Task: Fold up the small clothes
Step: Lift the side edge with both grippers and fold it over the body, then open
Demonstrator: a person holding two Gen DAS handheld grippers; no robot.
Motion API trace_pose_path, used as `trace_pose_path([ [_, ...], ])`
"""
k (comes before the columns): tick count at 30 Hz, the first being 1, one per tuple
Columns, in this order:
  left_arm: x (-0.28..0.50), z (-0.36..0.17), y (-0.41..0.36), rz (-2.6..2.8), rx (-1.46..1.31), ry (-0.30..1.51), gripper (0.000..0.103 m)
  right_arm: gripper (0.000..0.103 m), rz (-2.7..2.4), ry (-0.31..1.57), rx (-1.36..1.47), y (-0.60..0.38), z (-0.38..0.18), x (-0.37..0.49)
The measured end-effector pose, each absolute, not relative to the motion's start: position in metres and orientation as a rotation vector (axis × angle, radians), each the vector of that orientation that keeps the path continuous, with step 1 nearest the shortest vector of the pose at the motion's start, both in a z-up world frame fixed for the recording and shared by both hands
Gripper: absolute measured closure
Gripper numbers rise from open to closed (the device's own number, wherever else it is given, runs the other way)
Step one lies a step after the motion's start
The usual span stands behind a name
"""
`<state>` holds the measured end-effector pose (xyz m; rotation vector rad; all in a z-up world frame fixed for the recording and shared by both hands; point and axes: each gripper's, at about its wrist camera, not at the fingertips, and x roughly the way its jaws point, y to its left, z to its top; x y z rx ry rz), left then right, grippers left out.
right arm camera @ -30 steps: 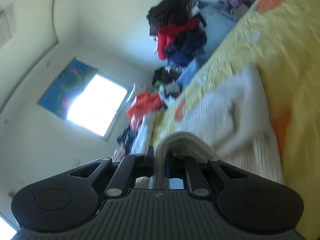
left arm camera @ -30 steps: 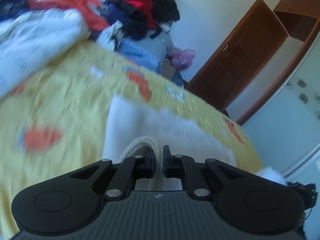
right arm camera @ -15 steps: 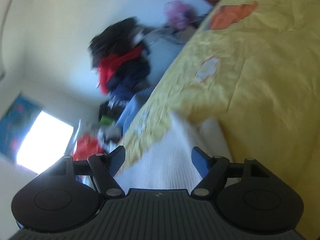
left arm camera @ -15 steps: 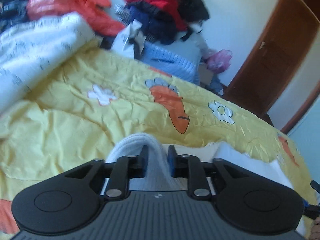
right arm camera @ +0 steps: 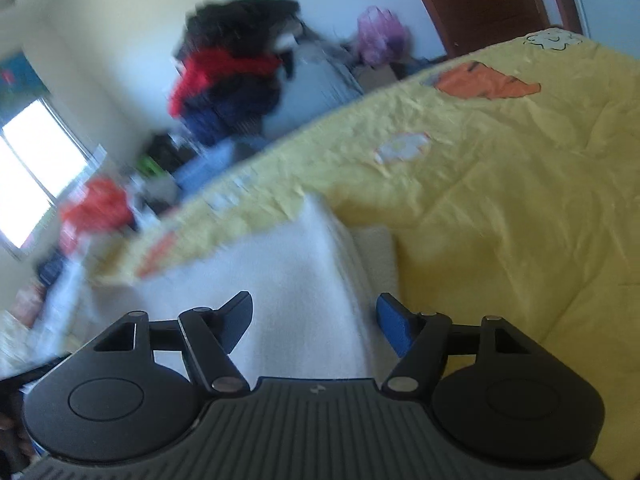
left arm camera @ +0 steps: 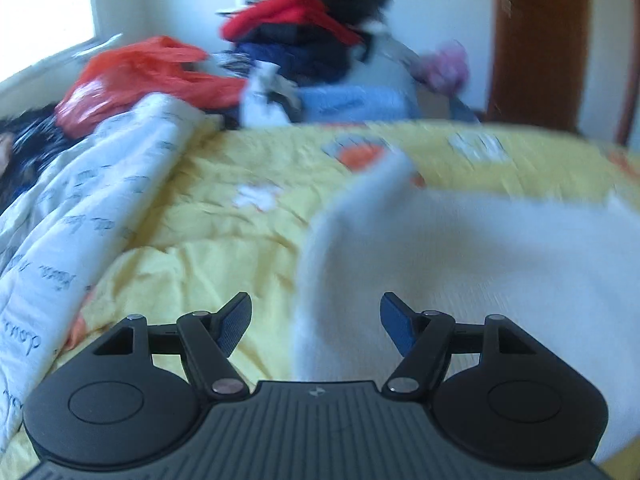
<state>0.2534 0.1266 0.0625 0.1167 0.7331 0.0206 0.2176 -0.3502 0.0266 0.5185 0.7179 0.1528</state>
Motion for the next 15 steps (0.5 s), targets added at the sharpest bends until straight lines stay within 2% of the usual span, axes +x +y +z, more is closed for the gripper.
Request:
trace_pose_path([
  [1,0.253,0.057,0.121,0.013,0.15,0.738,0.032,0.035,0.153,0.737,0.477,-0.345,0.022,0.219],
  [3,0.254,0.044,0.11,0.033,0.214,0.76,0.032,0.073,0.169,0.767,0.404,-0.337,0.017,0.216],
  [4,0.256,0.038,0.106,0.045,0.24,0.769,0.032,0.073,0.183,0.768,0.41,-0.338,0.015,0.215],
  [6,0.256,0.034,0.102,0.063,0.261,0.747,0.032,0.085,0.185,0.759,0.462,-0.347,0.02,0.211],
  [10,0.267,0.035,0.117,0.109,0.134,0.782,0.028,0.088,0.195,0.718,0.517,-0.361,0.03,0.194],
  [12,0.277,0.03,0.143,0.151,-0.062,0.84,0.013,0.088,0.169,0.783,0.479,-0.358,0.012,0.194],
  [13,0.278,0.029,0.156,0.168,-0.169,0.862,0.013,0.087,0.171,0.76,0.479,-0.358,0.009,0.19],
  [15,0.272,0.028,0.18,0.182,-0.363,0.887,0.014,0.067,0.149,0.719,0.532,-0.361,0.015,0.18],
])
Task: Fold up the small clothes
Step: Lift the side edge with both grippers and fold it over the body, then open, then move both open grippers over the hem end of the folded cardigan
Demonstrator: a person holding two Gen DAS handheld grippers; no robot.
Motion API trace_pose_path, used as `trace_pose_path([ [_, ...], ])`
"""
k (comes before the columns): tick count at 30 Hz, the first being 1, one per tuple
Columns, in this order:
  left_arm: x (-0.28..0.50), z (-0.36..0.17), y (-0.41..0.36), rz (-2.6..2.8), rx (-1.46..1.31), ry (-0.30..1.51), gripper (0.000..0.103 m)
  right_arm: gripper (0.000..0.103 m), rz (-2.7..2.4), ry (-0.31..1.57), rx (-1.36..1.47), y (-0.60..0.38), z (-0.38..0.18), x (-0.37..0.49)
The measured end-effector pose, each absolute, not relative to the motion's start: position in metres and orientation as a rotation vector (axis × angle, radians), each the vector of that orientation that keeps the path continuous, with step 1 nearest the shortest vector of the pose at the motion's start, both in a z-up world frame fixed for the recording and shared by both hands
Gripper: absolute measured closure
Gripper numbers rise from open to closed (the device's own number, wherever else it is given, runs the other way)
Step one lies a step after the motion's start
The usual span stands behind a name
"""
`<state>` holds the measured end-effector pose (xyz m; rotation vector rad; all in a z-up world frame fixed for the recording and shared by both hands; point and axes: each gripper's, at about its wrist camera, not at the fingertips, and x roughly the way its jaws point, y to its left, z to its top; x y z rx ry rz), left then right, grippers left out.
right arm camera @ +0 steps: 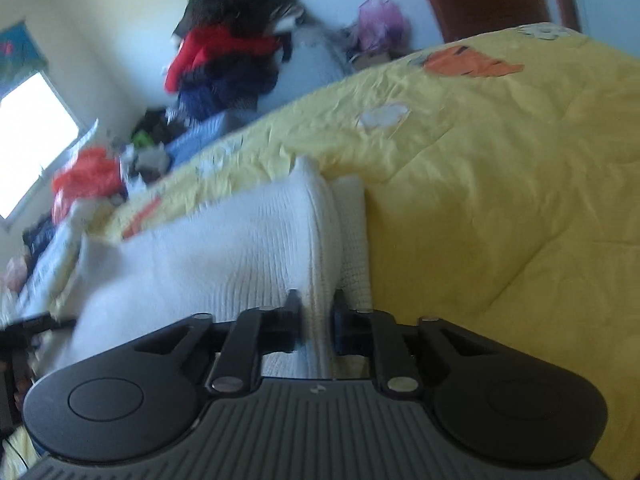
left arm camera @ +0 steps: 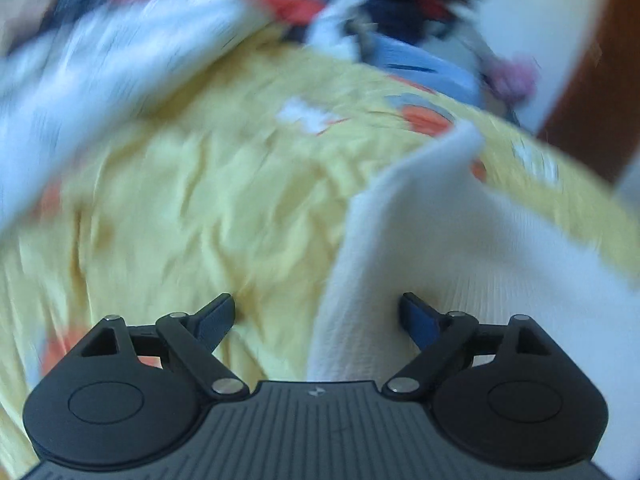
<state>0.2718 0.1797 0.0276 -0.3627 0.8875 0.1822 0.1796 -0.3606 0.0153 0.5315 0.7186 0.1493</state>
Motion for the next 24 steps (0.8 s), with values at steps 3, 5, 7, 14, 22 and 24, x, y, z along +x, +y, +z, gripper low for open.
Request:
trace_pose_path([
  [3,0.241,0.038,0.19,0.201,-0.38,0.825,0.014,0.046,0.131,0.622,0.598,-0.368,0.033,0.153],
  [5,0.205,0.045,0.199,0.2,-0.436,0.762,0.014,0.039,0.156,0.577,0.626,-0.372,0.042,0.13],
  [7,0.166,0.04,0.213,0.147,-0.596,0.727,0.014,0.034,0.204,0.573,0.673,-0.378,0.045,0.105],
  [14,0.103,0.002,0.213,0.031,-0.916,0.709,0.014,0.02,0.216,0.693,0.897,-0.382,-0.002,0.059],
  [22,0.152,-0.003,0.189,0.048,-1.0,0.673,0.013,0.021,0.15,0.618,0.999,-0.341,-0.018,0.101],
  [24,0.159,0.002,0.177,0.094,-0.928,0.673,0.021,0.039,0.097,0.617,0.987,-0.332,-0.016,0.115],
])
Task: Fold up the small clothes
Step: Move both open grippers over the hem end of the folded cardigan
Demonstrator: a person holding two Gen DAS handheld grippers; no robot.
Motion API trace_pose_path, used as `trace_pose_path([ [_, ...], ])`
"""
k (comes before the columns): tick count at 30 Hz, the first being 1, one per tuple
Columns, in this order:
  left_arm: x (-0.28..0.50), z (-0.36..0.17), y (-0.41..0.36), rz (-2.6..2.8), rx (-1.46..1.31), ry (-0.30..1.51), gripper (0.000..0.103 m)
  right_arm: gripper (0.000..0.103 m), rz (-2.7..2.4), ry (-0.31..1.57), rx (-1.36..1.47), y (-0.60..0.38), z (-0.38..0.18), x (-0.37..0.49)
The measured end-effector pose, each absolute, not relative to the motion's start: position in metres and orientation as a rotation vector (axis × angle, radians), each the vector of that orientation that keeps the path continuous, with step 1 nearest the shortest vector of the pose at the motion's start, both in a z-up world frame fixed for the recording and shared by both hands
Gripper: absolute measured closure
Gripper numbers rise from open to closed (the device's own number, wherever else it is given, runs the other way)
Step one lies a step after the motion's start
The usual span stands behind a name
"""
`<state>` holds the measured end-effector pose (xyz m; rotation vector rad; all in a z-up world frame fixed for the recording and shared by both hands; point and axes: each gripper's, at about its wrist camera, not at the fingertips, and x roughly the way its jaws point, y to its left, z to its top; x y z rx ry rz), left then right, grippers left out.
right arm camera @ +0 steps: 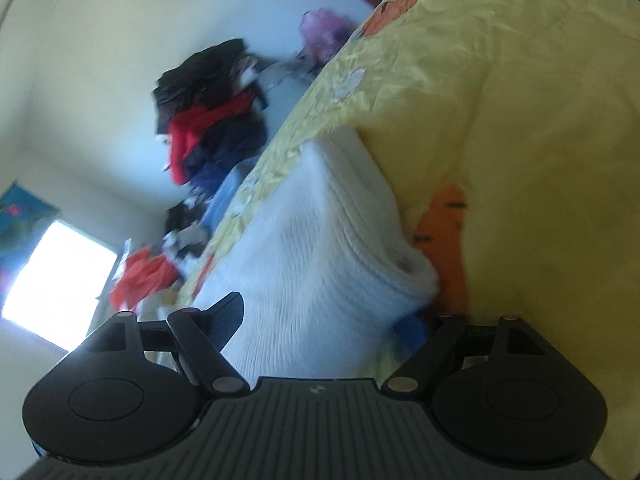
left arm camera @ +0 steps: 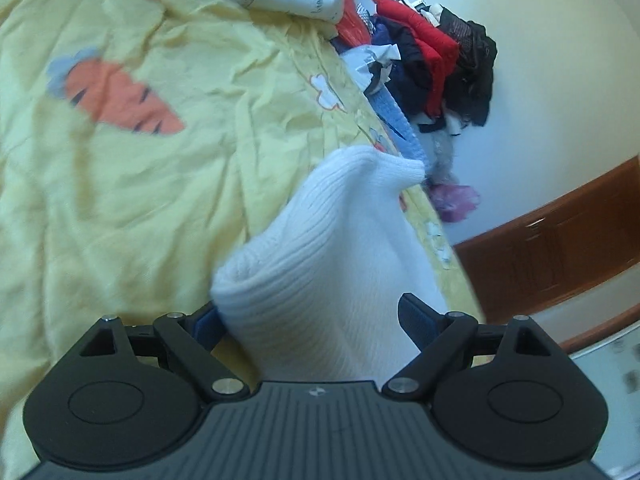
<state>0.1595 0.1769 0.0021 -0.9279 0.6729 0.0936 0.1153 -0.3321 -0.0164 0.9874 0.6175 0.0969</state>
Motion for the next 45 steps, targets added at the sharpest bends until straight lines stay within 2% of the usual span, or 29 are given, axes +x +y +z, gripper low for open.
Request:
trace_pose_path([
  [1,0.164,0.006,0.17,0.139,-0.861,0.684,0.039,0.057,0.054,0.634,0.961,-0.325,-0.016,0.122],
  [2,0.169,0.008,0.163,0.187,-0.777,0.726,0.068,0.077,0.032,0.653,0.931,-0.321,-0.017,0.128],
  [5,0.165,0.018,0.16,0.163,-0.711,0.733,0.076,0.079,0.025,0.63,0.893,-0.317,-0.012,0.124],
  [8,0.15,0.038,0.162,0.099,-0.678,0.692,0.079,0.08,0.083,0.588,0.92,-0.325,0.002,0.11],
  [13,0.089,0.071,0.165,-0.04,-0.622,0.665,0.08,0.08,0.242,0.53,0.909,-0.338,0.039,0.06],
  [16,0.031,0.069,0.171,-0.1,-0.583,0.686,0.08,0.08,0.321,0.553,0.85,-0.349,0.048,0.005],
  [19,-0.01,0.044,0.174,-0.119,-0.539,0.773,0.078,0.077,0.285,0.656,0.856,-0.362,0.028,-0.035],
  [21,-0.024,0.026,0.173,-0.123,-0.502,0.834,0.069,0.066,0.233,0.752,0.834,-0.364,0.006,-0.047],
  [22,-0.027,0.023,0.174,-0.112,-0.476,0.84,0.068,0.063,0.187,0.789,0.824,-0.366,-0.002,-0.05],
  [24,-0.03,0.033,0.183,-0.117,-0.449,0.817,0.06,0.051,0.178,0.821,0.858,-0.377,-0.007,-0.05],
  [25,-0.029,0.043,0.189,-0.11,-0.439,0.799,0.056,0.051,0.174,0.823,0.868,-0.385,-0.001,-0.049],
  [26,-0.03,0.054,0.196,-0.089,-0.424,0.762,0.042,0.049,0.165,0.807,0.867,-0.392,0.006,-0.047],
  [27,-0.03,0.067,0.203,-0.065,-0.412,0.706,0.024,0.045,0.155,0.775,0.853,-0.4,0.015,-0.044],
  [29,-0.025,0.088,0.216,-0.004,-0.402,0.581,0.006,0.034,0.104,0.66,0.77,-0.412,0.035,-0.038],
  [31,-0.002,0.101,0.221,0.059,-0.374,0.524,0.005,0.033,0.089,0.603,0.705,-0.415,0.051,-0.022],
  [33,0.035,0.101,0.213,0.072,-0.304,0.553,0.005,0.032,0.142,0.586,0.661,-0.412,0.059,0.007],
  [37,0.119,0.08,0.18,0.055,-0.168,0.698,0.006,0.031,0.22,0.688,0.518,-0.389,0.054,0.092],
  [41,0.156,0.061,0.143,0.016,-0.045,0.76,0.007,0.032,0.206,0.787,0.337,-0.355,0.039,0.15],
  [43,0.168,0.049,0.124,0.052,0.071,0.785,0.017,0.032,0.188,0.824,0.266,-0.337,0.029,0.162],
  [44,0.173,0.044,0.118,0.068,0.118,0.811,0.04,0.039,0.197,0.833,0.249,-0.329,0.025,0.166],
  [45,0.179,0.037,0.114,0.062,0.139,0.842,0.07,0.062,0.214,0.838,0.249,-0.326,0.021,0.169],
])
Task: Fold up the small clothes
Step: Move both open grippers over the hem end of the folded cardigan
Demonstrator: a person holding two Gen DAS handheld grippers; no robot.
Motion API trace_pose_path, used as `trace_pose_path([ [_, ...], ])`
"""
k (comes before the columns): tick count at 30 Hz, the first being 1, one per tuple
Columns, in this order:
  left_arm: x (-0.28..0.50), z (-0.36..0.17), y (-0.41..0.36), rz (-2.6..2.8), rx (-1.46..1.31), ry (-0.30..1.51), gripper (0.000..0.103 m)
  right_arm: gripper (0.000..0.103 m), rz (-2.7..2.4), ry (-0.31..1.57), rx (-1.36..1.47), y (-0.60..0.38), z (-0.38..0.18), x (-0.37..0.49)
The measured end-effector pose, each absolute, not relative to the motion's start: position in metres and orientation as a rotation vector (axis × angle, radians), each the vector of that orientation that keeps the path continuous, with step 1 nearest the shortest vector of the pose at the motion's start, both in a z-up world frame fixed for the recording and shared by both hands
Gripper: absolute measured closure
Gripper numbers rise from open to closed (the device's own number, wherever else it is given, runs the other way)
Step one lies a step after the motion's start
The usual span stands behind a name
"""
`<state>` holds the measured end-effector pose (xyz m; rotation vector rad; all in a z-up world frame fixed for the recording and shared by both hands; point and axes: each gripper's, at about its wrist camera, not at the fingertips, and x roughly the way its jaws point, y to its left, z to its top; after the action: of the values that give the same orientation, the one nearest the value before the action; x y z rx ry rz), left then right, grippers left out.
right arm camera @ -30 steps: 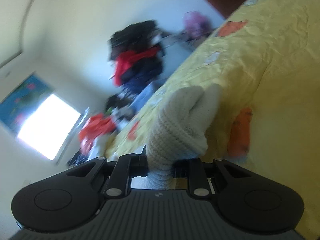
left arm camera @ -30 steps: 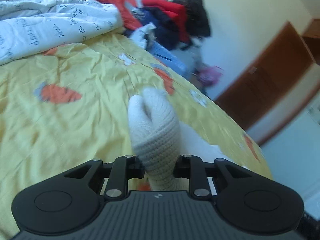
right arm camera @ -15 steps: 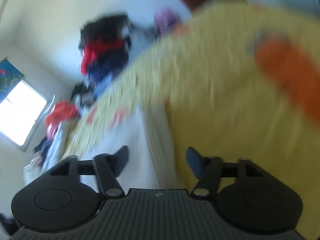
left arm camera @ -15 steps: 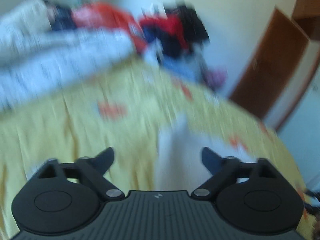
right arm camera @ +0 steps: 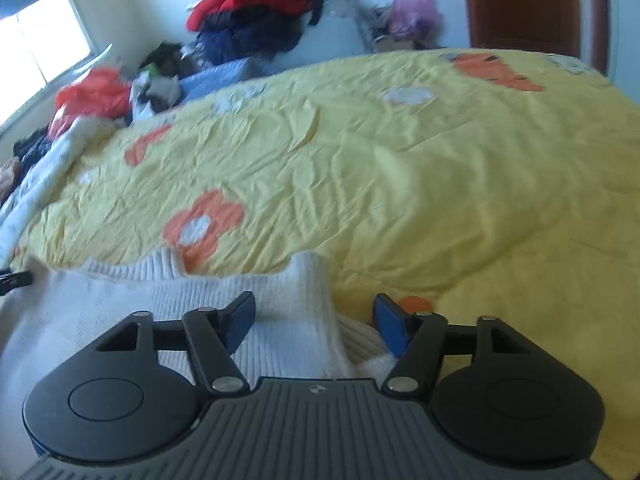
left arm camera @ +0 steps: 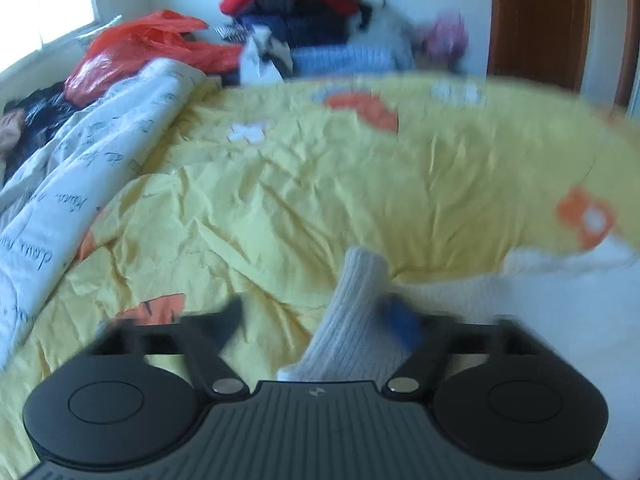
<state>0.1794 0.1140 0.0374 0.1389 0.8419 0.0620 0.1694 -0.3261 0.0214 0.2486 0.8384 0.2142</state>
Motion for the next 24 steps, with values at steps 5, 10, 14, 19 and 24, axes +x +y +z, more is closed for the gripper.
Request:
trace_pose_path([
  [5,0.187,0.038,0.105,0.018,0.147,0.83,0.093,0.089,0.284,0.787,0.25,-0.327,0.028,0.158],
  [10,0.184,0.057,0.109,-0.008,0.056,0.723,0.093,0.089,0.236,0.705,0.366,-0.358,0.04,0.146],
  [14,0.202,0.017,0.104,0.053,0.117,0.795,0.093,0.089,0.195,0.767,0.269,-0.344,0.011,0.149],
  [19,0.168,0.044,0.102,0.041,0.155,0.655,0.087,0.061,0.171,0.725,0.236,-0.336,0.032,0.136],
  [24,0.132,0.087,0.086,0.041,0.136,0.517,0.057,0.05,0.173,0.501,0.263,-0.328,0.075,0.102],
])
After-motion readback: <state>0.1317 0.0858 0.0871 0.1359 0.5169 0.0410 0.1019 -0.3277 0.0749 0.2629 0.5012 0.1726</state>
